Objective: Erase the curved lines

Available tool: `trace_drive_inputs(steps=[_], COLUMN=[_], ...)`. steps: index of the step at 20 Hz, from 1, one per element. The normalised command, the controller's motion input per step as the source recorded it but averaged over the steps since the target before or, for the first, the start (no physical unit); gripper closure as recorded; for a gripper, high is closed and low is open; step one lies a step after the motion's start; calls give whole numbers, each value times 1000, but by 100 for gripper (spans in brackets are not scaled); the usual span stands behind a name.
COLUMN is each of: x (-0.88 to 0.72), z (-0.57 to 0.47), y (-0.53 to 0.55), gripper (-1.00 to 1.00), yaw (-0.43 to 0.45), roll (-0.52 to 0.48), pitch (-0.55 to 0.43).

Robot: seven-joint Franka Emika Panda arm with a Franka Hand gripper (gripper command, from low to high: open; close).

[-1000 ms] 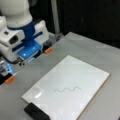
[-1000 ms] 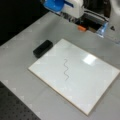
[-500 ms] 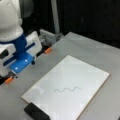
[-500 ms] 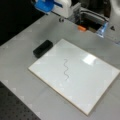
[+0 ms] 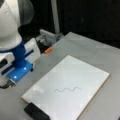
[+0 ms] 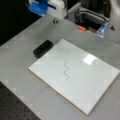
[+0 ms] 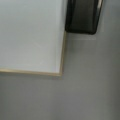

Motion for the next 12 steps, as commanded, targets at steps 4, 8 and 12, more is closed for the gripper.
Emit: trace_drive_inputs(steps=[4, 8, 12], x=[185, 138, 103], z=[43, 24, -92], y=[-283, -231, -229], gripper=[-100, -100, -100], yaw=[156, 133, 114], roll=[29, 38, 74], pitch=[53, 48, 41])
